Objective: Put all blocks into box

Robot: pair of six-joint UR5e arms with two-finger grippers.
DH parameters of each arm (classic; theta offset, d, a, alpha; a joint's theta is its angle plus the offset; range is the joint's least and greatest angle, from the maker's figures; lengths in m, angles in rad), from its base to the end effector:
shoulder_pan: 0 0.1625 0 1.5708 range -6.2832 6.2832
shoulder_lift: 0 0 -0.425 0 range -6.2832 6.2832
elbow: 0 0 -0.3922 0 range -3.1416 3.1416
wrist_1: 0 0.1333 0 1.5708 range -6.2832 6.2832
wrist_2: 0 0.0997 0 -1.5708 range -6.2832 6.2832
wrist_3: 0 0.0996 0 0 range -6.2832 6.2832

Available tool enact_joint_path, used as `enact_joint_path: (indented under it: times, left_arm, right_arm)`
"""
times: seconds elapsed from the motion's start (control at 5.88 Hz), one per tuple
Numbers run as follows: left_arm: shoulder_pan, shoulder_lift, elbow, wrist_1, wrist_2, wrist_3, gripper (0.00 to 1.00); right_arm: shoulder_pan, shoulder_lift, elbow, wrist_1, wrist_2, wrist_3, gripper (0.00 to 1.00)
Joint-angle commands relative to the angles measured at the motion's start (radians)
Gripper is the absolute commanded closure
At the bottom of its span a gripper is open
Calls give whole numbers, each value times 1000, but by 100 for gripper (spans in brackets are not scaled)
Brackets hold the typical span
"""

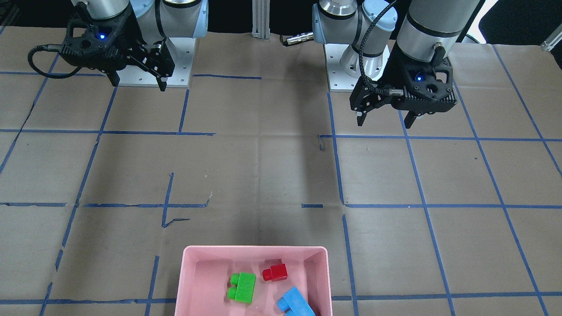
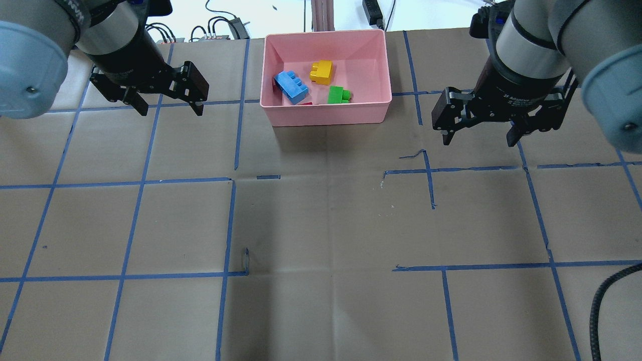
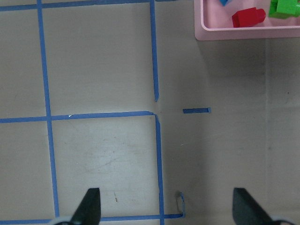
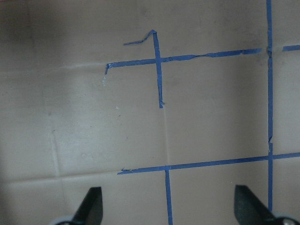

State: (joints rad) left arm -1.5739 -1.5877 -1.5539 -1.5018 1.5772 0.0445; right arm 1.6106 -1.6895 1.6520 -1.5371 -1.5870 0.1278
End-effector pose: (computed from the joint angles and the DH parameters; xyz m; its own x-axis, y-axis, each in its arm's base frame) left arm -0.1342 -0.5053 0.4949 -0.9988 0.0470 -0.0095 0.0476 0.9965 -0.0686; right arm 0.1492 -0.4361 0.5000 -0.9960 0.0880 0.0156 0.0879 0.9961 -0.0058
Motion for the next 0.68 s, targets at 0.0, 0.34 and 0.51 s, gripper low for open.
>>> enact_joint_path:
  times: [0.0, 0.34, 0.51]
  left_arm:
    - [0, 0, 0, 0, 0, -2, 0]
    - [0, 0, 0, 0, 0, -2, 0]
    - [0, 0, 0, 0, 0, -2, 0]
  right_arm:
    - [0, -1, 2, 3, -1, 0, 0]
    - [0, -1, 2, 6, -2, 0, 0]
    - [0, -1, 2, 6, -2, -5, 0]
